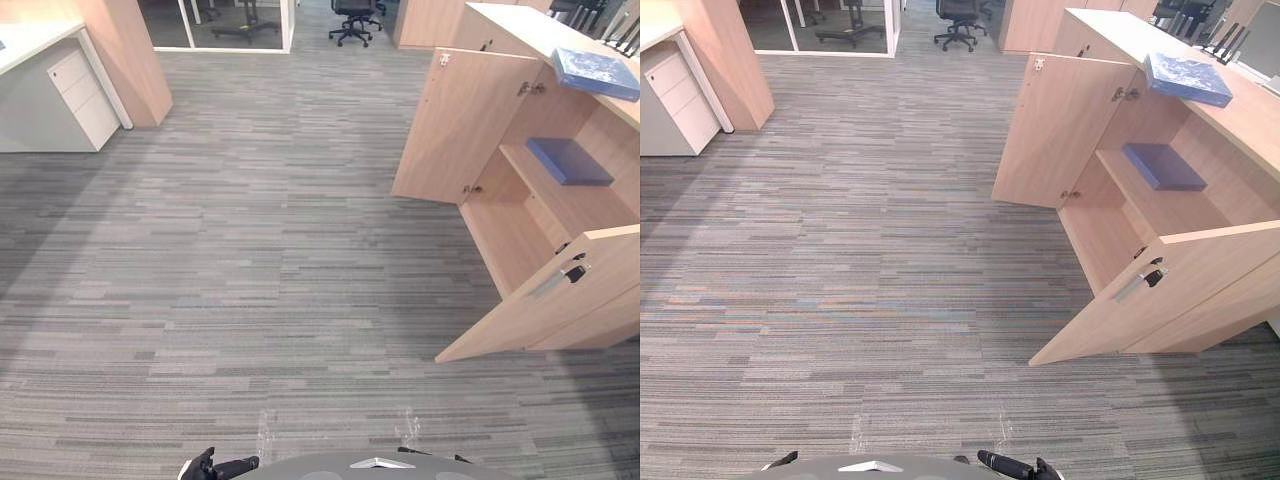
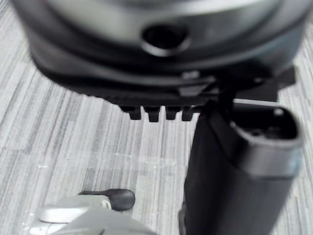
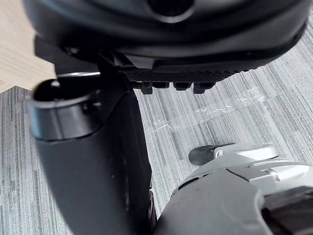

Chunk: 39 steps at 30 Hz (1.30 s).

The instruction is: Walk over to the cabinet, pick up the folder, carry it to the office cabinet, place the folder inside the office cabinet, then close the office cabinet door

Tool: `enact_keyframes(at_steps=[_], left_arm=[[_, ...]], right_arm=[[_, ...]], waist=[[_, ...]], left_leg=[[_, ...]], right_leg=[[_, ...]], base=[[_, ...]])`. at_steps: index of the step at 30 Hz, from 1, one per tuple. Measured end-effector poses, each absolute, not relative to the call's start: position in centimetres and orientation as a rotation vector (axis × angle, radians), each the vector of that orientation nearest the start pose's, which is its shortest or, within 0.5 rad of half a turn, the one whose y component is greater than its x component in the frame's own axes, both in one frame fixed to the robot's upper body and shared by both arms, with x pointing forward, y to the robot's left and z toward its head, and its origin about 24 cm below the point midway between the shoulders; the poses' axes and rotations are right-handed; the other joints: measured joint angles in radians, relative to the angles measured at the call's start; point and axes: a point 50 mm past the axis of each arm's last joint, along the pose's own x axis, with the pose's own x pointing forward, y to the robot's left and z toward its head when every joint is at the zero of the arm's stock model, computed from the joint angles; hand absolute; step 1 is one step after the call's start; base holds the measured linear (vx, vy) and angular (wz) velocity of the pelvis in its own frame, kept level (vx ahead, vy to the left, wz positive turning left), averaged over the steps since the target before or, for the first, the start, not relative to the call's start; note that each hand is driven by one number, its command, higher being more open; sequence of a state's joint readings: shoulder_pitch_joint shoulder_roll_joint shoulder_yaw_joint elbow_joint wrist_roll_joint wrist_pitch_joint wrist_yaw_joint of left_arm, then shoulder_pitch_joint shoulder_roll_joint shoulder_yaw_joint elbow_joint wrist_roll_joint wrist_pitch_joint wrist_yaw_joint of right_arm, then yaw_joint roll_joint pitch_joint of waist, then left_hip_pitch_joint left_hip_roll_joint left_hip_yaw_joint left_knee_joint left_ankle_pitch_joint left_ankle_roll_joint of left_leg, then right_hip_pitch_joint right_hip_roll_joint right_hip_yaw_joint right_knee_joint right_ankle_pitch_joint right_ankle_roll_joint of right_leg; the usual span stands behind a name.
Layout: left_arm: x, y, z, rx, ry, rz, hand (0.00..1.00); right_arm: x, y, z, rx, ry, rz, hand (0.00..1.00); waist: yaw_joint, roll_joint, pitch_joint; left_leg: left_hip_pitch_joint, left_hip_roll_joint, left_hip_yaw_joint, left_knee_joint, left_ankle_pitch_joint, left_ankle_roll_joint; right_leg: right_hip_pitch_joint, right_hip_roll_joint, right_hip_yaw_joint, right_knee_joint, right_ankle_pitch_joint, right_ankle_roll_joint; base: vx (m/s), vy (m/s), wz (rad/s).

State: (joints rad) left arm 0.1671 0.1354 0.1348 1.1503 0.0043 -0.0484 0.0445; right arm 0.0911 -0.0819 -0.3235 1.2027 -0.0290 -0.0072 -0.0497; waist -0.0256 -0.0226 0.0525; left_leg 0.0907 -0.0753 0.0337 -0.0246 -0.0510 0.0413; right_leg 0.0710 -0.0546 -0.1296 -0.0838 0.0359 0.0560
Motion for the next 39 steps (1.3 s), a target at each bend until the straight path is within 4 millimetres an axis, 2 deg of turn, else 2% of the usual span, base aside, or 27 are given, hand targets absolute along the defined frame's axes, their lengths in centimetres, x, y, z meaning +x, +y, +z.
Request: enact_keyframes(at_steps=[7,11,13,15,16,17,18,19,20,21,23,24,25,26,27,28,29,30,32,33,34,35,36,37,38,39], left_arm=[[3.8,22.4,-16.8,0.014,1.245,0.331,1.00],[3.6,22.5,-16.9,-0.018,1.243,0.361,1.00],[3.8,22.6,-16.8,-0.044,1.228,0.391,1.00],[4.7,22.4,-16.6,-0.110,1.171,0.449,1.00],[5.1,22.5,-16.4,-0.125,1.146,0.465,1.00],[5.7,22.4,-16.2,-0.175,1.094,0.515,1.00],[5.7,22.2,-16.2,-0.201,1.083,0.533,1.00],[5.7,22.0,-16.2,-0.232,1.068,0.554,1.00],[5.7,22.0,-16.1,-0.238,1.061,0.560,1.00],[6.0,22.0,-16.1,-0.241,1.044,0.562,1.00],[6.2,22.0,-16.0,-0.248,1.029,0.565,1.00],[6.3,21.9,-16.0,-0.261,1.025,0.564,1.00],[6.3,21.9,-16.0,-0.260,1.024,0.562,1.00],[6.2,21.7,-16.0,-0.262,1.028,0.561,1.00],[6.1,21.6,-16.1,-0.269,1.035,0.564,1.00],[6.1,21.9,-16.1,-0.259,1.034,0.567,1.00],[6.0,22.2,-16.0,-0.249,1.036,0.573,1.00],[5.8,22.3,-16.1,-0.247,1.042,0.577,1.00],[5.3,22.7,-16.2,-0.244,1.065,0.585,1.00],[4.9,22.5,-16.4,-0.247,1.086,0.581,1.00],[4.1,22.1,-16.7,-0.257,1.127,0.577,1.00],[3.6,21.8,-16.8,-0.264,1.148,0.579,1.00],[2.7,21.3,-17.0,-0.273,1.183,0.577,1.00],[1.9,21.3,-17.1,-0.276,1.210,0.583,1.00],[1.7,21.2,-17.2,-0.278,1.221,0.586,1.00],[1.2,21.2,-17.2,-0.283,1.235,0.594,1.00]], right_arm=[[5.5,-21.4,-17.1,0.091,1.249,-0.398,1.00],[5.4,-21.4,-17.1,0.110,1.249,-0.417,1.00],[5.5,-21.1,-17.2,0.122,1.245,-0.419,1.00],[5.8,-21.3,-17.0,0.118,1.226,-0.417,1.00],[5.9,-21.3,-17.0,0.113,1.221,-0.410,1.00],[6.0,-21.6,-16.8,0.087,1.208,-0.399,1.00],[6.2,-21.8,-16.7,0.076,1.197,-0.393,1.00],[6.3,-21.9,-16.7,0.059,1.195,-0.390,1.00],[6.4,-22.0,-16.6,0.056,1.189,-0.393,1.00],[6.8,-22.0,-16.5,0.055,1.178,-0.392,1.00],[7.4,-22.0,-16.4,0.054,1.163,-0.389,1.00],[7.6,-22.0,-16.4,0.052,1.158,-0.389,1.00],[7.6,-22.1,-16.4,0.052,1.157,-0.390,1.00],[7.5,-22.3,-16.3,0.048,1.159,-0.393,1.00],[7.3,-22.3,-16.4,0.047,1.169,-0.396,1.00],[7.2,-22.0,-16.5,0.053,1.179,-0.392,1.00],[7.8,-21.5,-16.6,0.067,1.175,-0.373,1.00],[8.1,-21.0,-16.6,0.076,1.172,-0.364,1.00],[8.9,-19.6,-16.7,0.124,1.170,-0.342,1.00],[9.0,-19.5,-16.8,0.133,1.171,-0.331,1.00],[9.0,-19.6,-16.8,0.144,1.169,-0.336,1.00],[9.1,-19.8,-16.7,0.145,1.158,-0.349,1.00],[9.2,-20.4,-16.5,0.146,1.143,-0.369,1.00],[9.5,-20.8,-16.4,0.147,1.123,-0.387,1.00],[9.5,-21.0,-16.3,0.146,1.114,-0.394,1.00],[9.8,-21.2,-16.1,0.135,1.092,-0.402,1.00]], waist=[[-0.001,-0.003,0.011],[0.000,-0.004,0.015],[0.004,-0.005,0.036],[0.021,0.007,0.065],[0.023,0.007,0.073],[0.033,0.024,0.084],[0.042,0.023,0.089],[0.053,0.029,0.089],[0.052,0.030,0.090],[0.057,0.030,0.090],[0.062,0.029,0.090],[0.067,0.029,0.090],[0.068,0.029,0.090],[0.071,0.038,0.085],[0.075,0.038,0.078],[0.076,0.021,0.073],[0.082,0.003,0.060],[0.087,-0.004,0.055],[0.106,-0.030,0.028],[0.110,-0.027,0.018],[0.117,-0.005,0.011],[0.118,0.004,0.007],[0.105,0.016,0.003],[0.091,0.027,0.008],[0.081,0.029,0.010],[0.074,0.037,0.015]], left_leg=[[-0.035,0.010,0.031,-0.015,-0.005,-0.008],[-0.033,0.022,0.035,-0.008,-0.024,-0.019],[-0.055,0.035,0.045,0.101,-0.087,-0.027],[-0.155,0.082,0.074,0.406,-0.195,-0.080],[-0.195,0.095,0.085,0.512,-0.199,-0.085],[-0.298,0.145,0.112,0.781,-0.168,-0.092],[-0.337,0.165,0.118,0.868,-0.155,-0.094],[-0.372,0.186,0.125,0.944,-0.189,-0.081],[-0.399,0.195,0.122,0.950,-0.220,-0.076],[-0.435,0.205,0.124,0.911,-0.240,-0.080],[-0.466,0.209,0.122,0.813,-0.238,-0.084],[-0.480,0.209,0.115,0.684,-0.217,-0.089],[-0.481,0.209,0.112,0.638,-0.200,-0.088],[-0.469,0.211,0.095,0.535,-0.156,-0.090],[-0.463,0.203,0.127,0.542,-0.081,-0.068],[-0.463,0.187,0.141,0.543,-0.099,-0.066],[-0.465,0.171,0.158,0.543,-0.122,-0.051],[-0.464,0.167,0.168,0.543,-0.127,-0.040],[-0.435,0.123,0.214,0.500,-0.145,-0.010],[-0.408,0.103,0.227,0.465,-0.145,0.000],[-0.335,0.072,0.241,0.387,-0.139,0.015],[-0.297,0.057,0.245,0.350,-0.133,0.024],[-0.237,0.036,0.246,0.297,-0.127,0.035],[-0.167,0.014,0.234,0.250,-0.124,0.043],[-0.135,0.007,0.230,0.230,-0.125,0.045],[-0.077,-0.002,0.217,0.199,-0.125,0.045]], right_leg=[[-0.052,0.007,0.026,0.000,0.005,-0.003],[-0.048,0.016,0.025,0.001,-0.011,-0.016],[-0.016,0.022,0.026,0.007,-0.025,-0.024],[0.002,0.041,0.028,0.053,-0.073,-0.042],[0.007,0.043,0.028,0.068,-0.088,-0.044],[0.024,0.058,0.036,0.104,-0.128,-0.060],[0.034,0.061,0.046,0.118,-0.144,-0.068],[0.059,0.057,0.064,0.142,-0.174,-0.073],[0.072,0.049,0.072,0.156,-0.191,-0.071],[0.077,0.030,0.083,0.169,-0.202,-0.064],[0.078,0.001,0.101,0.170,-0.215,-0.038],[0.096,-0.040,0.114,0.167,-0.239,-0.006],[0.105,-0.053,0.115,0.166,-0.251,0.008],[0.122,-0.073,0.113,0.166,-0.275,0.037],[0.145,-0.099,0.110,0.165,-0.294,0.061],[0.142,-0.117,0.102,0.165,-0.284,0.062],[0.130,-0.134,0.079,0.158,-0.241,0.045],[0.125,-0.142,0.073,0.153,-0.218,0.043],[0.099,-0.196,0.077,0.163,-0.145,0.076],[0.083,-0.215,0.078,0.196,-0.120,0.079],[0.037,-0.241,0.084,0.323,-0.086,0.079],[0.010,-0.251,0.091,0.402,-0.074,0.069],[-0.038,-0.272,0.088,0.545,-0.053,0.064],[-0.102,-0.293,0.077,0.766,-0.059,0.034],[-0.135,-0.298,0.063,0.868,-0.077,0.006],[-0.192,-0.310,0.009,1.015,-0.112,-0.036]], base=[[-0.03,-0.022,-0.14],[0.05,-0.027,-0.01],[0.13,-0.032,-0.05],[0.10,-0.041,-0.04],[0.08,-0.080,-0.03],[0.08,-0.053,-0.08],[0.14,-0.016,-0.24],[0.21,0.048,-0.24],[0.27,0.087,-0.33],[0.24,0.102,-0.28],[0.22,0.170,-0.37],[0.28,0.240,-0.30],[0.39,0.337,-0.23],[0.39,0.351,-0.06],[0.42,0.368,-0.07],[0.51,0.409,-0.12],[0.41,0.304,-0.18],[0.47,0.350,-0.30],[0.37,0.280,-0.30],[0.42,0.317,-0.29],[0.33,0.265,-0.24],[0.31,0.255,-0.17],[0.21,0.178,0.12],[0.23,0.187,0.21],[0.28,0.202,0.34],[0.18,0.121,0.24]])
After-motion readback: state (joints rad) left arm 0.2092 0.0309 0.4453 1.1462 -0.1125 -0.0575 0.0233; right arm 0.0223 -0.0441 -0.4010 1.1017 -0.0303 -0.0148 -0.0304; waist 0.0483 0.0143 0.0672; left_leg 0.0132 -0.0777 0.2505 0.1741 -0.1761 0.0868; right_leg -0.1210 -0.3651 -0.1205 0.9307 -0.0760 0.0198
